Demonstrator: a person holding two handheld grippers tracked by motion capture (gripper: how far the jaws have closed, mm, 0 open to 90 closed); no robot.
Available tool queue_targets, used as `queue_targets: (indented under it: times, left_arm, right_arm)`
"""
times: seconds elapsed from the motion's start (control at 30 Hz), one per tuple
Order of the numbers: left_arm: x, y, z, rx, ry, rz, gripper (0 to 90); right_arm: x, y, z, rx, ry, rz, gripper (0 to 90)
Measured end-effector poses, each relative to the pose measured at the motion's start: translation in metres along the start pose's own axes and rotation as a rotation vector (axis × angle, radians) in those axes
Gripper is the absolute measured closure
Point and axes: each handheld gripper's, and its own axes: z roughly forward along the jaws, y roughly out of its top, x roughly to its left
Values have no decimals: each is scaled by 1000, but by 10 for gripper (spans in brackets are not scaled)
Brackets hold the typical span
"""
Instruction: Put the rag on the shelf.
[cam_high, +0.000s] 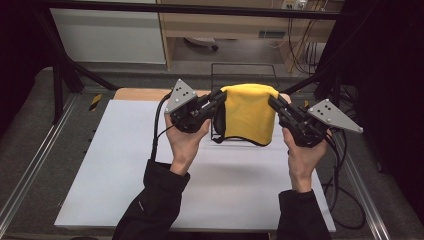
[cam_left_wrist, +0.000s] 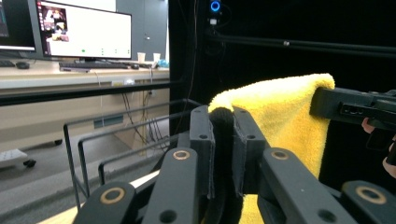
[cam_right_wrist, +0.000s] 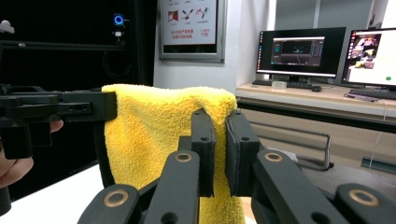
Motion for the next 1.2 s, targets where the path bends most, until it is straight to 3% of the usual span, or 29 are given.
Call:
queue_targets:
  times: [0.67, 1.2]
  left_arm:
    - [-1, 48, 12, -82, 8, 40, 806]
    - [6, 73, 24, -135, 24, 48, 806]
  right_arm:
    - [-8, 43, 11, -82, -22, -18, 839]
    - [-14, 73, 24, -124, -37, -40, 839]
